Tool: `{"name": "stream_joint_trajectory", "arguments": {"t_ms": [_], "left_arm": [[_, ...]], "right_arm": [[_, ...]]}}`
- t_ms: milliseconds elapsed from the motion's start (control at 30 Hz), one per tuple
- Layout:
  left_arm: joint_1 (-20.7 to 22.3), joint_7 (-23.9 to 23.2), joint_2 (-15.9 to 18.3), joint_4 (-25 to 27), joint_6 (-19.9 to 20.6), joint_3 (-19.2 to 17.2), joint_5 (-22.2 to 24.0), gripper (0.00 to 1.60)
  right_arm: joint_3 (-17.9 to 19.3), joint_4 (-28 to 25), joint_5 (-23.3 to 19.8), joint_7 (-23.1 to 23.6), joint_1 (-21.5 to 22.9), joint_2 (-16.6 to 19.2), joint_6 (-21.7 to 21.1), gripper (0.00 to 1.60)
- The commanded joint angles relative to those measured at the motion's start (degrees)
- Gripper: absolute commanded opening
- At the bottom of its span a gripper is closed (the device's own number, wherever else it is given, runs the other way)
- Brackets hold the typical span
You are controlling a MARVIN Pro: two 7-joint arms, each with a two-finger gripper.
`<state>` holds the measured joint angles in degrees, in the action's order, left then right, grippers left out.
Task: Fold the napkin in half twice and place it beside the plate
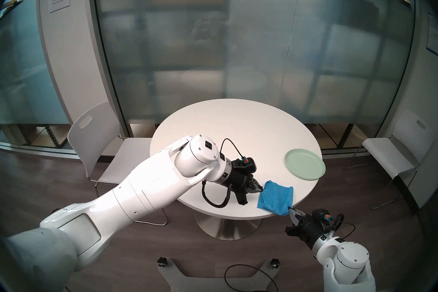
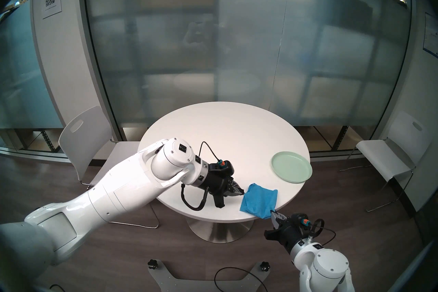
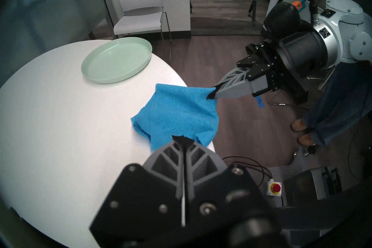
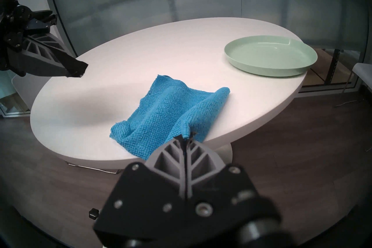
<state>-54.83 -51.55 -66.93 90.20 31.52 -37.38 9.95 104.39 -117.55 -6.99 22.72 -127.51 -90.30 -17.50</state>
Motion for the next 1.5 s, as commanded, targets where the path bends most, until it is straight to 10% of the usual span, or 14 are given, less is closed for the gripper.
{"name": "stream_joint_trajectory", "arguments": {"t_ms": [0,1467], "left_arm": [[1.67,-1.67,-5.02,-1.77,-0.23,1.57,0.91,0.16],[4.79,0.50,-11.44,-15.56,-3.24,7.28,-5.05,0.00]], "right_arm": [[-0.33,-1.50,-0.43,-0.18,0.96,-0.60,0.25,0.00],[-0.66,-3.00,-0.36,0.42,-0.20,-1.96,0.34,0.00]]}}
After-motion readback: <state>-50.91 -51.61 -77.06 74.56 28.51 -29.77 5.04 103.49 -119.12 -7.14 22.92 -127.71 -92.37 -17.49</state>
